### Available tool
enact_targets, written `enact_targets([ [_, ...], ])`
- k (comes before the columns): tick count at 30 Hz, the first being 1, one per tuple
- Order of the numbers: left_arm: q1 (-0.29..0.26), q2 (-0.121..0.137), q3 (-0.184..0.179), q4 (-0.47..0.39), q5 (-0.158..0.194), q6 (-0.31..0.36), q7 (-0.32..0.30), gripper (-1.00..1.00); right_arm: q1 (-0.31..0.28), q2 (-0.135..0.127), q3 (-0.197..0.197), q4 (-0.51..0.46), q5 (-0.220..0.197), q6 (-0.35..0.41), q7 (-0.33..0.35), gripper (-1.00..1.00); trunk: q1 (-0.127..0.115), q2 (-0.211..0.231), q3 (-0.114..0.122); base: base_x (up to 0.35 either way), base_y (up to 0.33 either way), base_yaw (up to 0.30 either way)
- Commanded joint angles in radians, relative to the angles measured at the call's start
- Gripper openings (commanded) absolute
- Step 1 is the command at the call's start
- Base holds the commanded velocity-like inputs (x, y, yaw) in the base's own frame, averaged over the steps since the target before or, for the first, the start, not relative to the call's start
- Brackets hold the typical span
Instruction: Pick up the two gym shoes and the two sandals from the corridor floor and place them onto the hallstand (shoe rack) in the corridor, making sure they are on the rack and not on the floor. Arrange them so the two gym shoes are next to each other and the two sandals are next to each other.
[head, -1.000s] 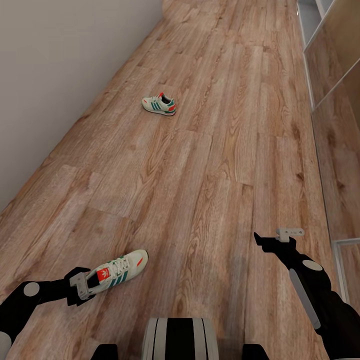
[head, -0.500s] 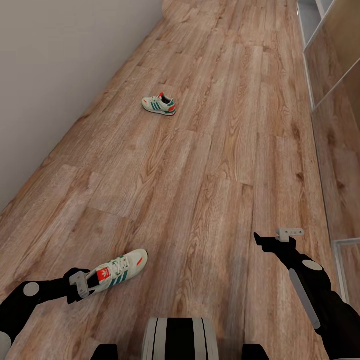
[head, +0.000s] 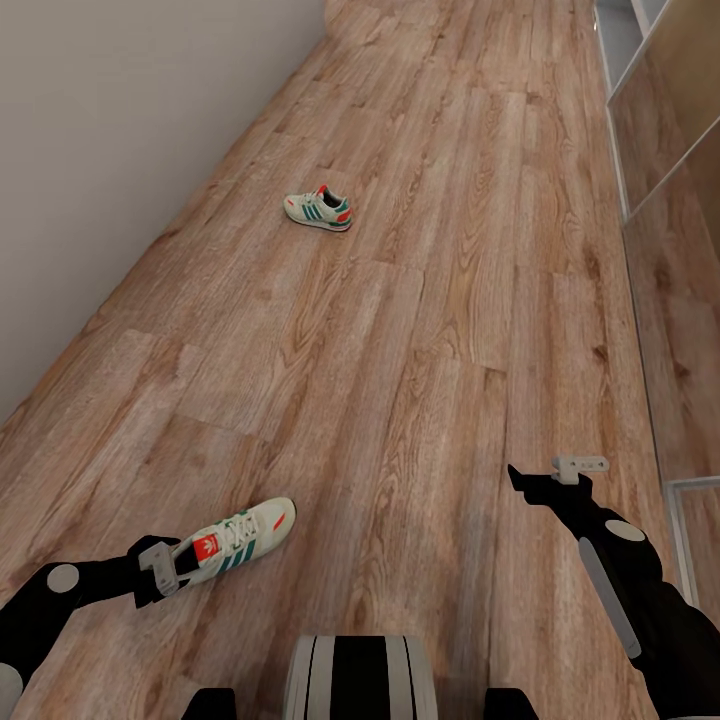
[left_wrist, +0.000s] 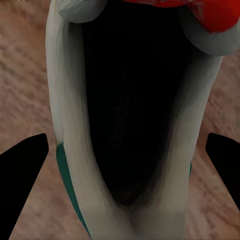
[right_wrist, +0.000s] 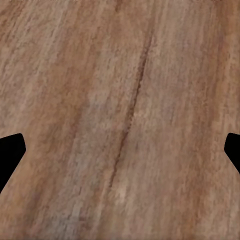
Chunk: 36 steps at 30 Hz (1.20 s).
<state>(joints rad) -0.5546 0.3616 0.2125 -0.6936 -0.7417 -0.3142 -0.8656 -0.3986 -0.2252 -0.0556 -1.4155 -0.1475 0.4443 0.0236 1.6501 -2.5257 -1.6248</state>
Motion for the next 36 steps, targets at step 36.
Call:
enact_targets([
  [36,-0.010,-0.005,0.012,-0.048,0.000,0.083,-0.008,-1.00,0.000,0.001,0.000,0.000,-0.006,0.004,0.004,1.00,-0.007,0.003,0.057,0.000,0.000,0.000],
])
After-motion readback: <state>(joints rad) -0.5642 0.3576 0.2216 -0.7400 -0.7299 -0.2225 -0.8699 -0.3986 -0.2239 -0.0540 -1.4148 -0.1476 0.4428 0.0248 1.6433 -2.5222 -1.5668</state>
